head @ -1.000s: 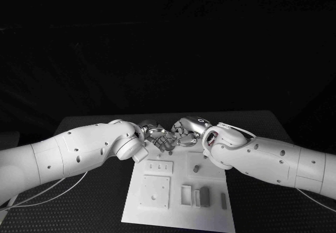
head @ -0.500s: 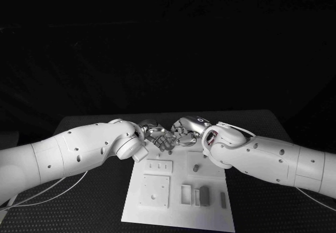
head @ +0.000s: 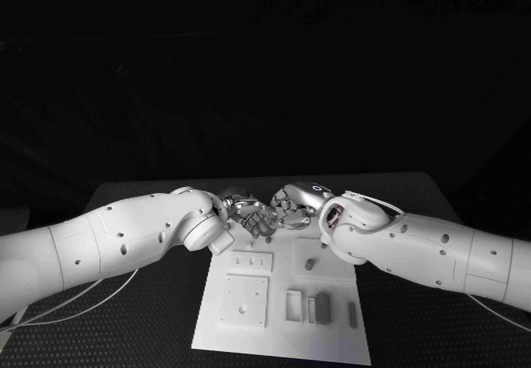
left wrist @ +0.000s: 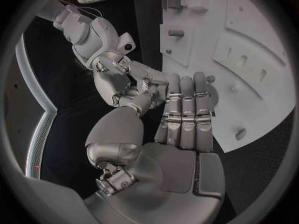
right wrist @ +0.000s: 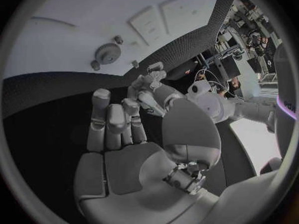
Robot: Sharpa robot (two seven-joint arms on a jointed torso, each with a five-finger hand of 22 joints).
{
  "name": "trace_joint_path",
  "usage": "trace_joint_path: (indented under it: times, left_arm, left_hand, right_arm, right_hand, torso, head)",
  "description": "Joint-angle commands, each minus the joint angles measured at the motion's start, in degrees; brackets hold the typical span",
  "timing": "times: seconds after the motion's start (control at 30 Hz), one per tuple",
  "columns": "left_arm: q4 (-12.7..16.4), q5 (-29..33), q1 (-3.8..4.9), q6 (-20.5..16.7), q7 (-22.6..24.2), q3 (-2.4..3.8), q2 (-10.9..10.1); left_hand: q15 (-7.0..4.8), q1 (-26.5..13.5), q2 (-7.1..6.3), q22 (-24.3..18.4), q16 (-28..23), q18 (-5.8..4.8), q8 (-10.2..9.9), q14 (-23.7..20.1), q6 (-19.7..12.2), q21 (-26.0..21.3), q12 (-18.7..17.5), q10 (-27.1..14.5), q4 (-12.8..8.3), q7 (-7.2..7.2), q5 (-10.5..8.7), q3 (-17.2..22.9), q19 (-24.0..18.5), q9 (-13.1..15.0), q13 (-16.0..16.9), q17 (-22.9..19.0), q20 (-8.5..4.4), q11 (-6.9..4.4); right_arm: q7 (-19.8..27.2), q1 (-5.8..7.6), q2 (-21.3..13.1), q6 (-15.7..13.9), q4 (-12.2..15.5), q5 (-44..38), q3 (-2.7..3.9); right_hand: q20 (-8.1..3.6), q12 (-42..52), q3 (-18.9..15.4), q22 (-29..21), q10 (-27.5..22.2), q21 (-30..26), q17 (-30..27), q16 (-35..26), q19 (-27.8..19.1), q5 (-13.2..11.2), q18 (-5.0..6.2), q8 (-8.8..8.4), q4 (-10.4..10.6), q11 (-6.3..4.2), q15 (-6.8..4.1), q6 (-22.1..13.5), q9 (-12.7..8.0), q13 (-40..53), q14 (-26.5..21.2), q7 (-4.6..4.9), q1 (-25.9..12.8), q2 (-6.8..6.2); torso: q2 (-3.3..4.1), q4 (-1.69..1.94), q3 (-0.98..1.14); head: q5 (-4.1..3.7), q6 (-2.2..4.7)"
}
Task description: Assemble the parts on the task board
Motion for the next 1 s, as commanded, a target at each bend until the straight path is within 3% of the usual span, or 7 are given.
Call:
trace_joint_path:
  times: [0.03, 0.23, 0.33, 0.6, 0.73, 0.8, 1.0]
  left_arm:
    - [0.0, -0.3, 0.11, 0.4, 0.9, 0.13, -0.1]
    - [-0.1, -0.9, 0.11, 0.6, 0.8, 0.13, -0.4]
    - [-0.2, -1.7, 0.11, 0.8, 0.7, 0.13, -0.6]
    - [-1.1, -3.4, -0.27, 1.5, 0.5, 0.07, -0.6]
    - [-0.9, -5.1, -0.39, 2.0, -0.1, -0.17, -0.9]
    - [-0.5, -7.8, -0.39, 2.1, -0.8, -0.68, -1.4]
    - [0.2, -12.1, -0.4, 3.6, -3.8, -1.12, -2.1]
  left_hand:
    - [-0.32, -0.3, 0.42, 0.6, 0.6, 0.01, 0.3, 0.1, 2.7, 0.4, 0.7, 0.0, -0.3, -2.41, 0.18, 0.2, -0.1, 5.7, 0.8, 0.5, -0.41, -0.34]
    - [-0.39, -0.6, 0.53, 1.3, 1.0, -0.09, 0.4, -0.1, 2.5, 0.6, 1.5, -0.6, -0.4, -2.44, 0.18, 0.4, -0.3, 6.8, 1.9, 0.9, -0.51, -0.4]
    - [-0.4, -0.6, 0.52, 1.4, 1.1, -0.09, 0.4, -0.1, 2.4, 0.6, 1.6, -0.7, -0.4, -2.45, 0.18, 0.4, -0.3, 7.0, 2.1, 1.0, -0.53, -0.41]
    - [-0.43, -0.5, 0.46, 1.7, 1.2, -0.1, 0.4, -0.2, 2.4, 0.7, 1.9, -0.9, -0.5, -2.47, 0.18, 0.6, -0.4, 7.4, 2.5, 1.1, -0.57, -0.43]
    - [-0.46, -0.5, 0.43, 1.9, 1.3, -0.09, 0.4, -0.1, 2.4, 0.7, 2.1, -0.9, -0.5, -2.48, 0.18, 0.6, -0.3, 7.7, 2.7, 1.1, -0.6, -0.47]
    - [-0.53, -0.5, 0.38, 2.2, 1.5, -0.07, 0.4, 0.0, 2.4, 0.9, 2.4, -0.9, -0.6, -2.51, 0.18, 0.7, -0.2, 8.0, 3.0, 1.2, -0.67, -0.54]
    - [-2.37, 0.2, -0.25, 8.4, 7.0, 0.37, -0.1, 1.8, 2.8, 6.2, 7.4, 0.0, -0.6, -2.81, 0.22, -0.1, 1.8, 9.6, 7.1, 3.5, -2.36, -2.02]
  right_arm:
    - [0.3, -0.11, -0.4, 0.9, -0.1, 0.5, -0.09]
    - [2.1, -0.11, -1.6, -0.9, 0.1, 3.0, -0.1]
    - [3.1, -0.11, -2.3, -1.6, 0.6, 3.8, -0.11]
    - [5.9, -0.12, -5.9, -5.1, 2.4, 7.0, 0.07]
    - [6.9, -0.07, -7.1, -6.4, 1.7, 10.5, 1.58]
    - [7.2, 0.24, -7.5, -6.4, 0.8, 12.7, 2.34]
    - [7.8, 1.48, -7.6, -5.4, -2.4, 19.7, 3.31]
  right_hand:
    - [0.05, -0.8, 0.2, 0.5, -0.9, -0.7, -0.2, -0.6, -0.9, 0.2, 0.75, -0.94, 0.3, 0.53, 0.37, 1.2, -0.4, -0.4, -0.9, 2.9, -0.4, -1.45]
    - [1.52, -2.3, 0.6, 0.1, -4.3, -3.1, -0.9, -2.9, -4.5, 0.2, 0.38, -5.58, 1.6, 3.52, 3.12, -7.1, -2.0, -0.7, -4.6, 5.95, -1.3, -5.53]
    - [2.15, -2.4, -0.4, 0.0, -5.4, -3.7, -1.2, -3.6, -5.8, 0.1, 0.06, -6.54, 1.9, 4.44, 4.06, -9.0, -2.3, -0.6, -5.8, 6.95, -2.3, -6.46]
    - [2.78, -1.9, -2.7, 0.3, -6.5, -4.0, -1.2, -3.6, -6.8, 0.2, 0.25, -6.61, 1.1, 4.98, 4.67, -9.5, -2.2, -0.3, -6.8, 7.47, -2.4, -5.84]
    - [2.9, -1.7, -2.9, 0.4, -6.5, -4.0, -1.2, -3.5, -6.8, 0.2, 0.41, -6.47, 0.9, 4.95, 4.65, -9.4, -2.1, -0.3, -6.8, 7.44, -2.1, -5.35]
    - [2.98, -1.6, -3.1, 0.4, -6.5, -3.9, -1.3, -3.4, -6.8, 0.2, 0.49, -6.42, 0.8, 4.93, 4.62, -9.4, -2.1, -0.3, -6.8, 7.41, -2.0, -5.01]
    - [3.23, -1.4, -3.6, 0.4, -6.6, -3.9, -1.3, -3.3, -6.8, 0.2, 0.7, -6.36, 0.5, 4.9, 4.59, -9.4, -2.0, -0.5, -6.8, 7.39, -2.0, -4.13]
  torso:
    - [-0.02, -0.02, 0.0]
    - [0.0, 0.02, 0.01]
    - [-0.03, -0.07, 0.06]
    - [0.03, 0.06, 0.13]
    - [0.02, -0.1, 0.06]
    - [0.01, -0.19, 0.05]
    - [-0.03, -0.09, 0.19]
  head:
    - [-0.09, 0.02]
    - [-0.18, 0.19]
    - [-0.08, 0.16]
    - [0.24, 0.18]
    - [0.38, 0.12]
    - [0.41, 0.18]
    - [0.16, 0.1]
